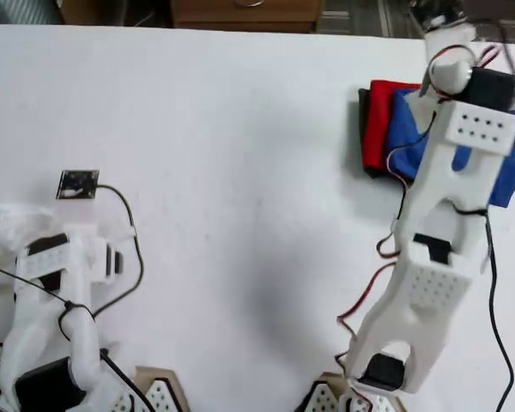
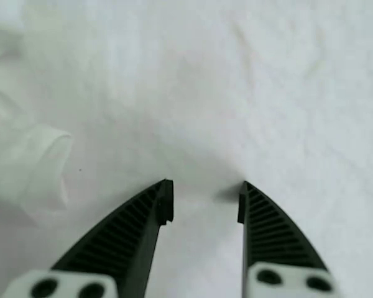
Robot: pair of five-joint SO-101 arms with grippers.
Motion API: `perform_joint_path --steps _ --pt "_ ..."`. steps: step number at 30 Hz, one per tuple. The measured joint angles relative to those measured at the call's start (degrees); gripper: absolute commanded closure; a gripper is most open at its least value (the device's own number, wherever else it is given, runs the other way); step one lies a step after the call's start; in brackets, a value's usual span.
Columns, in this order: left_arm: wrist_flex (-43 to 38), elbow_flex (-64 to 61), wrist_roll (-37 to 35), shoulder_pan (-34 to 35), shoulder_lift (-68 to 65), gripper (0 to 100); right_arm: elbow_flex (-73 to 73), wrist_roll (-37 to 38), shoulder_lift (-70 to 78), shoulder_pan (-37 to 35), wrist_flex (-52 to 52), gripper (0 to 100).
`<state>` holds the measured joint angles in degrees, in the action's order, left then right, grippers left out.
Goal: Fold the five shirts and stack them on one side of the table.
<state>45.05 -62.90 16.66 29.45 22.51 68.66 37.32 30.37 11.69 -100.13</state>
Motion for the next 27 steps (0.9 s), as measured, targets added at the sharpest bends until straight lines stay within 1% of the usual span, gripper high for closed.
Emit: perform_joint_path --steps 3,5,9,15,18,21,24,27 --pt "0.0 0.0 0.0 0.0 0.0 81 -4.84 0.0 -8.0 -0.09 -0.09 77.9" --pt "0.0 0.0 0.0 0.0 0.0 81 -11.25 0.0 -14.42 -0.97 -0.09 74.8" --pt "0.0 0.0 0.0 0.0 0.0 81 -29.54 0.0 -30.59 -4.66 -0.09 75.5" --pt "0.0 0.0 0.0 0.0 0.0 81 -65.58 0.0 -54.77 -14.15 1.05 75.5" --pt "0.0 0.0 0.0 0.0 0.0 81 -85.01 0.0 -62.68 -16.44 8.0 75.5" --pt "0.0 0.0 0.0 -0.09 0.0 81 -104.44 -0.97 -68.84 -16.79 18.9 75.5" --pt "0.0 0.0 0.0 -0.09 0.0 81 -121.67 -5.27 -74.11 -16.79 29.89 75.5" --pt "0.0 0.0 0.0 -0.09 0.0 81 -134.51 -10.11 -79.3 -16.79 38.77 75.5"
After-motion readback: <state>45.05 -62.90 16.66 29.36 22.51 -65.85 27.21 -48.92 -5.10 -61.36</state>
